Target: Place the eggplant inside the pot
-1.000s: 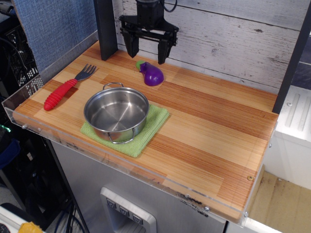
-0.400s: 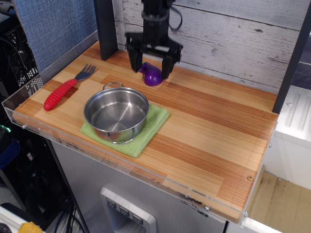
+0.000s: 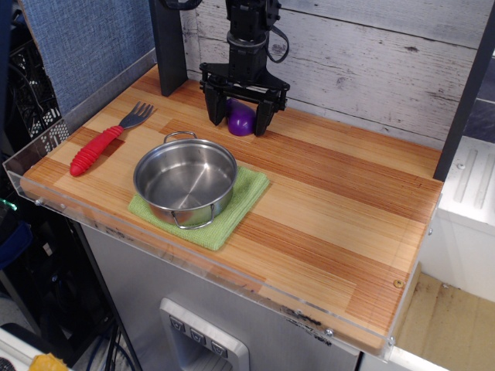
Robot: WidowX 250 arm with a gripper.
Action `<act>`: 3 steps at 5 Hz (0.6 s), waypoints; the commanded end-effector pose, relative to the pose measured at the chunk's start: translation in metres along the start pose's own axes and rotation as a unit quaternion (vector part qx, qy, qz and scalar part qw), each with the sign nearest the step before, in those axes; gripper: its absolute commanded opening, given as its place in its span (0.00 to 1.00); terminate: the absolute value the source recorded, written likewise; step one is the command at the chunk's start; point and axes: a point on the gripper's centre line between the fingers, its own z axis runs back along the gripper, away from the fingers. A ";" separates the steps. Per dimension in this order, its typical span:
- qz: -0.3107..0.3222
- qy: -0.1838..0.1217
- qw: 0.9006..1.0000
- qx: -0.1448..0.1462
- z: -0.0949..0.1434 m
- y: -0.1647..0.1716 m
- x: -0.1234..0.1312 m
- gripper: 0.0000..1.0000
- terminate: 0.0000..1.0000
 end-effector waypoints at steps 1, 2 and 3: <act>0.017 -0.010 1.000 0.006 -0.002 0.011 0.003 0.00 0.00; 0.018 -0.013 1.000 0.002 0.001 0.011 0.002 0.00 0.00; 0.019 -0.020 1.000 -0.005 0.009 0.014 0.000 0.00 0.00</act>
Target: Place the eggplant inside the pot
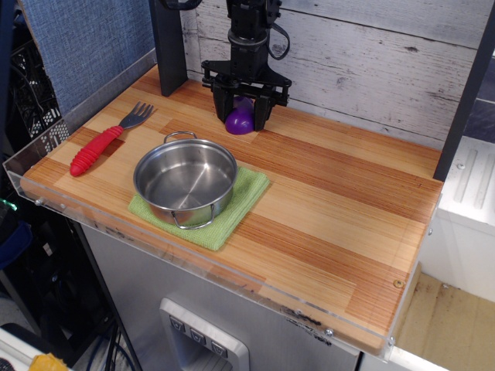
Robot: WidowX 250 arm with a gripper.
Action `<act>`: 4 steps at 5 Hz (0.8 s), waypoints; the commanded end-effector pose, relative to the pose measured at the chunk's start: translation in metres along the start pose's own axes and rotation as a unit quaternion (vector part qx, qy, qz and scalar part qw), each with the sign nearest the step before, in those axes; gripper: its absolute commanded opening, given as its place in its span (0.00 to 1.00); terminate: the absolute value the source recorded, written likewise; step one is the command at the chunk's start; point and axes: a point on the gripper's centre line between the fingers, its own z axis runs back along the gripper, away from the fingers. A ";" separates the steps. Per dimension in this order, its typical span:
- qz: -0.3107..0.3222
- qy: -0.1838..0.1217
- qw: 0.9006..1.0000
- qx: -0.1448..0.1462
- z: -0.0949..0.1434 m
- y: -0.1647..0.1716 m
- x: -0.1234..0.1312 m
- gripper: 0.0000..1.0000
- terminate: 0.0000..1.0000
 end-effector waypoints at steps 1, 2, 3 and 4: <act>0.012 -0.034 0.999 -0.023 0.040 0.019 -0.003 0.00 0.00; 0.024 -0.053 0.997 -0.049 0.075 0.026 -0.003 0.00 0.00; 0.032 -0.065 0.995 -0.075 0.099 0.032 -0.001 0.00 0.00; 0.025 -0.072 0.993 -0.095 0.117 0.028 -0.007 0.00 0.00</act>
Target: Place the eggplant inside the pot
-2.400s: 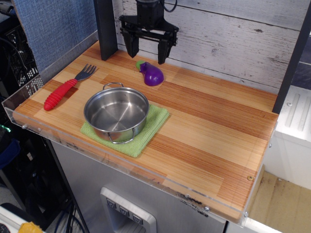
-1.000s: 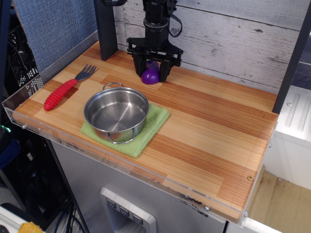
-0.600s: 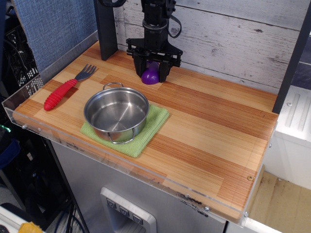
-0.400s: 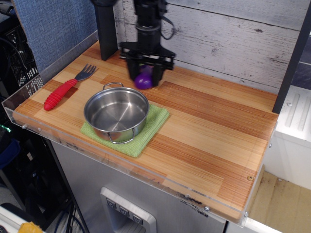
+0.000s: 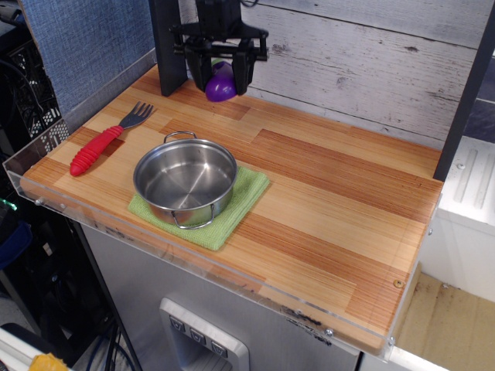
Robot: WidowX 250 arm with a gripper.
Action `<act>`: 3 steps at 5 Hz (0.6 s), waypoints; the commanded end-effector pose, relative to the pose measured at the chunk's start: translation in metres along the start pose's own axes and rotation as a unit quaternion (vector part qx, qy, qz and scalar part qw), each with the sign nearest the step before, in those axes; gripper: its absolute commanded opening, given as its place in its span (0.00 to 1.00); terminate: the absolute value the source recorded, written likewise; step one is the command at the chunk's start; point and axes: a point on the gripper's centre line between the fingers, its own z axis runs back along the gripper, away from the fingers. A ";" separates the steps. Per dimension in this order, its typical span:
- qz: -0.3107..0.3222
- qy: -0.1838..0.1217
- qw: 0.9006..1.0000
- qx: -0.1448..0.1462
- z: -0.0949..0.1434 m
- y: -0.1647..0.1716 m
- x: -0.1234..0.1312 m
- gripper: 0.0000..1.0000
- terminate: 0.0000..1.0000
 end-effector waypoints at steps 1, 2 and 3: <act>-0.042 -0.055 0.997 -0.028 0.066 -0.017 -0.025 0.00 0.00; -0.071 -0.055 0.996 -0.025 0.069 -0.023 -0.055 0.00 0.00; -0.092 -0.051 0.994 -0.008 0.063 -0.023 -0.078 0.00 0.00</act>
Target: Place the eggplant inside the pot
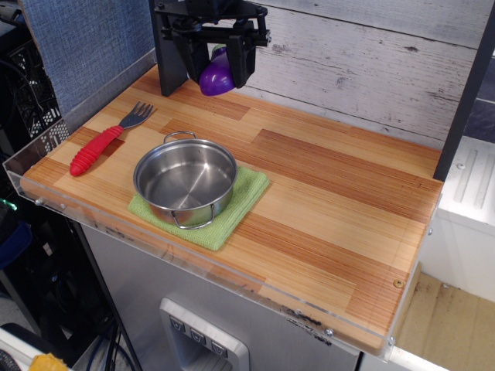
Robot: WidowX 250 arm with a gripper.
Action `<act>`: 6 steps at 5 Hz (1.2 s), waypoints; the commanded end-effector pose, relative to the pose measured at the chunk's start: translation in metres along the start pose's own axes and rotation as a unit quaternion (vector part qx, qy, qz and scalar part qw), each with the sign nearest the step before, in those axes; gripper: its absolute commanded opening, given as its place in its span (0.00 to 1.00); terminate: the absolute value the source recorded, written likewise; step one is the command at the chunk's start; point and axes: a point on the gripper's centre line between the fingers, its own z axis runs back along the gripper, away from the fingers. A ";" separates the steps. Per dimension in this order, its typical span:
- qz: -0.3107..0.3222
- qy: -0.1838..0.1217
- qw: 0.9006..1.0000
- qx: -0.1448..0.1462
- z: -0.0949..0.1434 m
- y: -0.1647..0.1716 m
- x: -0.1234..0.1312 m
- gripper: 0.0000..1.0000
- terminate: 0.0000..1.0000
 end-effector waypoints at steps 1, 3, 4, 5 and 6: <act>-0.035 -0.007 0.998 0.045 -0.005 0.007 -0.032 0.00 0.00; -0.046 0.034 0.995 0.087 -0.039 0.020 -0.049 0.00 0.00; -0.057 0.052 0.992 0.098 -0.051 0.021 -0.062 0.00 0.00; -0.068 0.068 0.990 0.105 -0.061 0.020 -0.074 0.00 0.00; -0.072 0.081 0.988 0.112 -0.068 0.021 -0.082 0.00 0.00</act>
